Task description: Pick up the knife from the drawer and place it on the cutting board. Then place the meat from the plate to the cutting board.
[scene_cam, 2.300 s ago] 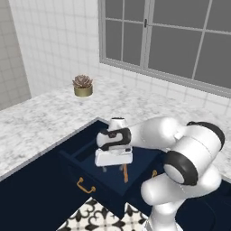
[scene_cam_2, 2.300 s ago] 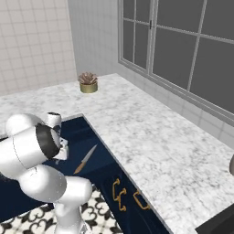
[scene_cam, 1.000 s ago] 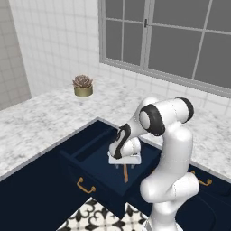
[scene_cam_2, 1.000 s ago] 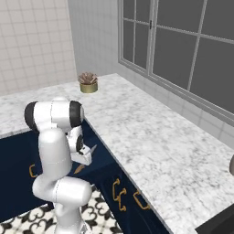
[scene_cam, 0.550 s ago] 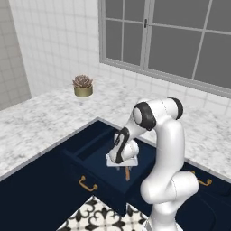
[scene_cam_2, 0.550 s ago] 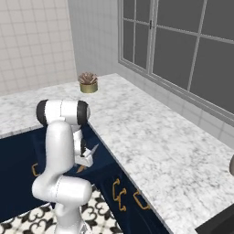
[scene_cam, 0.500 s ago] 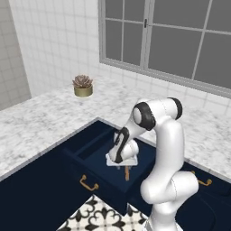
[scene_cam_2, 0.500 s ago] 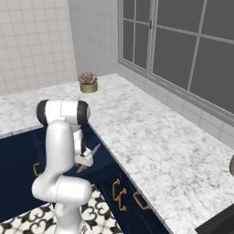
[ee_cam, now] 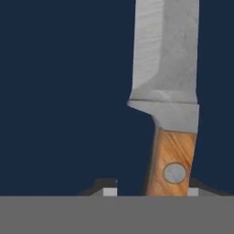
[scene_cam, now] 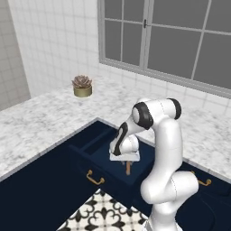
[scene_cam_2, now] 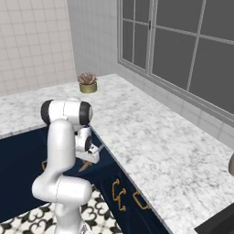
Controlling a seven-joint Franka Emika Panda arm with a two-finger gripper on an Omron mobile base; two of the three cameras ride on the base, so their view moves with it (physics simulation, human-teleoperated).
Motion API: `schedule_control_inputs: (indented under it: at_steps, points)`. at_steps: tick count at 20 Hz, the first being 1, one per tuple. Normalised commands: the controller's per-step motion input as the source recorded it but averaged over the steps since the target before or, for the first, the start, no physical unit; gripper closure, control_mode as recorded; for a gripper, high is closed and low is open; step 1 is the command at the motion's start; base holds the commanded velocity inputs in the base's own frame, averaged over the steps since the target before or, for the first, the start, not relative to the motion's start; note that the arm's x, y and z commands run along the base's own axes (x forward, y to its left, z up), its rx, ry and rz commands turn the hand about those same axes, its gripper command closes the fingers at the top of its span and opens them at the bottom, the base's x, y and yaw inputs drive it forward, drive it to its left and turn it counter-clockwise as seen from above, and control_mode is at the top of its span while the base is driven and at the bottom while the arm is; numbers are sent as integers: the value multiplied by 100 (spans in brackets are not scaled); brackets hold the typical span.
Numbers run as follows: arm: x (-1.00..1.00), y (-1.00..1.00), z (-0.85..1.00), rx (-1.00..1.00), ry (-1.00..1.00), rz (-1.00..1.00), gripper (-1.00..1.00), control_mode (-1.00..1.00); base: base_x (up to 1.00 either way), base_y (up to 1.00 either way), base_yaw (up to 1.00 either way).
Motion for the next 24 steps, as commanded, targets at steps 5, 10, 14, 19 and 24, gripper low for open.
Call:
schedule_control_inputs:
  at_steps: [5,10,14,19,24]
  points:
    - [-68,6,-68,2,3,0,100,-100,0,0,0]
    - [-27,19,-53,-1,24,3,100,-100,0,0,0]
    - [-92,54,0,0,4,6,100,-100,0,0,0]
    - [-90,74,30,-1,2,3,100,-100,0,0,0]
    - [-52,37,100,-2,0,1,100,-100,0,0,0]
